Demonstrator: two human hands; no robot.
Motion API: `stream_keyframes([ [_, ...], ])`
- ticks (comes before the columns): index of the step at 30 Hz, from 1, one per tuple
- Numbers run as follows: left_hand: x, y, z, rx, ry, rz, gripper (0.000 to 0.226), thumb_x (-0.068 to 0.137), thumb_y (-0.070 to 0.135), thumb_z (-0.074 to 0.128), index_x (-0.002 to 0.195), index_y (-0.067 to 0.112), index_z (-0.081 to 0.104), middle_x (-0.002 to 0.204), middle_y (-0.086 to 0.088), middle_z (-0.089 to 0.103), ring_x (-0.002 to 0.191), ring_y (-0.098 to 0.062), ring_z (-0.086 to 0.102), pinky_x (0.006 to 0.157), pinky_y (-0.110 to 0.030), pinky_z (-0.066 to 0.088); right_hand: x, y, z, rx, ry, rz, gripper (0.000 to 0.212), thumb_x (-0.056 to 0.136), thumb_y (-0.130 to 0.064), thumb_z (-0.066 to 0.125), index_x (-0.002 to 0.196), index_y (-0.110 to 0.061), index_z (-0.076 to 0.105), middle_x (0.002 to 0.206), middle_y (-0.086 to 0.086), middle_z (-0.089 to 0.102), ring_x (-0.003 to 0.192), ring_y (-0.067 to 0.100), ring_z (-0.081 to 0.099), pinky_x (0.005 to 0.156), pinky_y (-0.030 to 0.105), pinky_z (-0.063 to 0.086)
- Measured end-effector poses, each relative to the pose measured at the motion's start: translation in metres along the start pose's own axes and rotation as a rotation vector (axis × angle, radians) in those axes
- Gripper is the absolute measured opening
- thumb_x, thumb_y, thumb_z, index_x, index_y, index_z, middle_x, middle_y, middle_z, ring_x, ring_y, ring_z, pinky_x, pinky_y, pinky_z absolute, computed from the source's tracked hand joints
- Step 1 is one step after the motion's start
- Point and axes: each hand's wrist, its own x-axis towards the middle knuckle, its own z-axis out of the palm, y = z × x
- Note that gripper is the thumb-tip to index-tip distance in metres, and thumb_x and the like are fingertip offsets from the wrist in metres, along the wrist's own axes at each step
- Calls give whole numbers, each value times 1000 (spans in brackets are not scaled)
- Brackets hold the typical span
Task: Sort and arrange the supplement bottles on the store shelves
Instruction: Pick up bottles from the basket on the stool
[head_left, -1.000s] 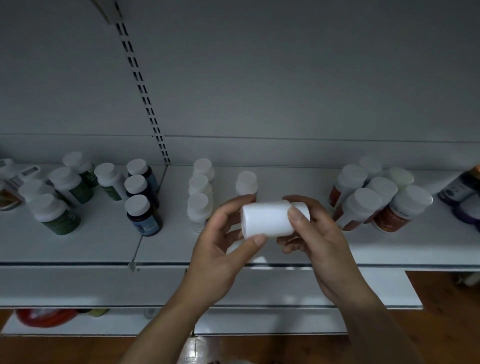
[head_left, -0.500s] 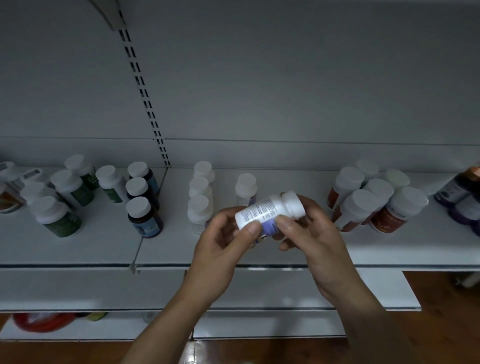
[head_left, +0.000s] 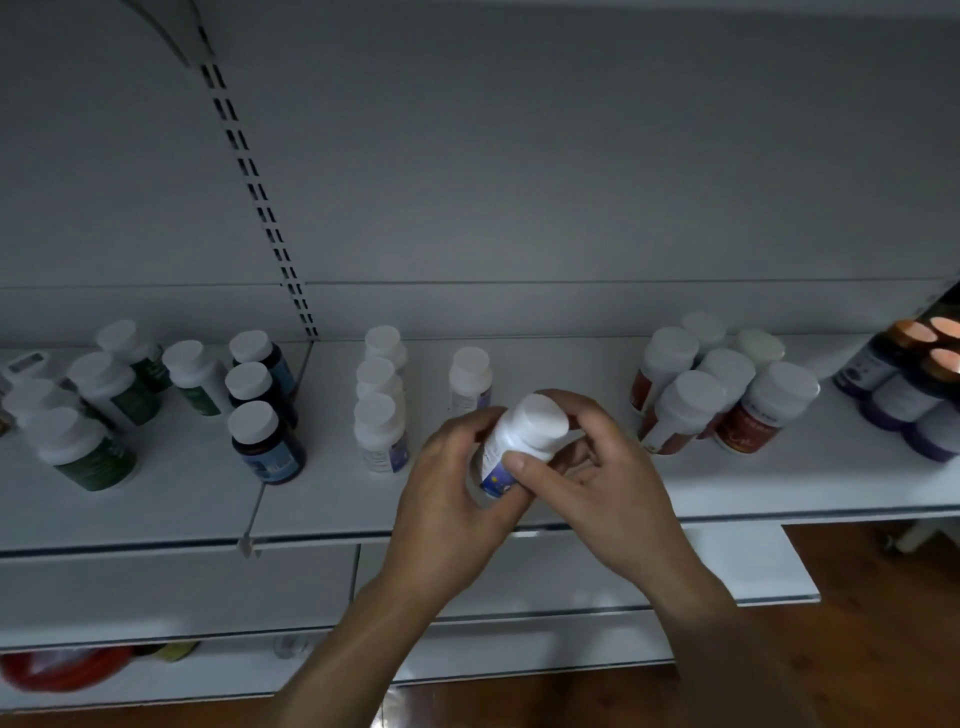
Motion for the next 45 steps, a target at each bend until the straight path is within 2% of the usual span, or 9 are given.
stream_keyframes([
  [4,0,-21,19,-104,50,-152,47,82,29,77,117,43,48,117,17,61,107,8,55,87,-4,39,3,10,-17,-77,89,58,41,81,-40,75,119,-39,59,112,-18,63,78,-1,63,71,14,47],
  [7,4,-41,32,-147,93,-257,50,82,15,75,115,40,47,120,9,61,112,-5,57,97,-24,45,11,20,-44,-129,298,105,38,82,-36,75,118,-32,63,104,-12,63,75,-5,58,63,5,41],
  [12,23,-55,39,-164,188,-267,40,83,10,74,109,33,53,108,5,65,100,-10,62,87,-26,48,26,36,-82,-387,448,92,46,84,-32,72,126,-24,56,127,1,58,89,19,61,77,29,42],
  [21,59,-63,37,-166,187,-269,44,84,4,69,96,43,52,99,12,65,93,-1,63,82,-18,48,37,53,-100,-642,446,9,50,83,-23,75,128,-12,57,134,13,52,104,38,60,77,36,42],
  [25,59,-63,38,-116,160,-276,31,81,0,68,96,24,56,89,5,63,81,-4,61,72,-19,44,38,59,-101,-671,409,-52,41,81,-20,75,119,-10,61,125,13,57,90,36,63,71,40,49],
  [32,8,-36,38,-98,247,-384,62,87,12,71,141,20,44,135,11,48,119,-8,48,99,-24,37,41,66,-108,-559,340,-99,46,77,-16,80,119,-10,63,121,13,58,84,31,61,74,42,53],
  [35,-16,-12,52,-86,263,-222,52,88,15,70,132,34,50,132,17,53,115,2,52,91,-11,40,36,64,-110,-474,301,-92,45,75,-15,82,117,-12,65,113,9,62,82,21,57,75,28,44],
  [39,-14,9,83,-68,22,-130,57,85,26,74,133,40,46,133,20,50,120,5,49,87,-5,42,25,48,-107,-320,185,-73,43,76,-16,80,115,-22,65,100,0,62,71,4,54,66,5,39],
  [45,-4,34,104,-154,-58,-133,60,78,26,79,126,44,47,120,17,61,107,-1,60,89,-25,52,2,20,-107,36,31,-103,38,76,-15,81,104,-36,65,71,2,56,57,6,53,60,16,47],
])
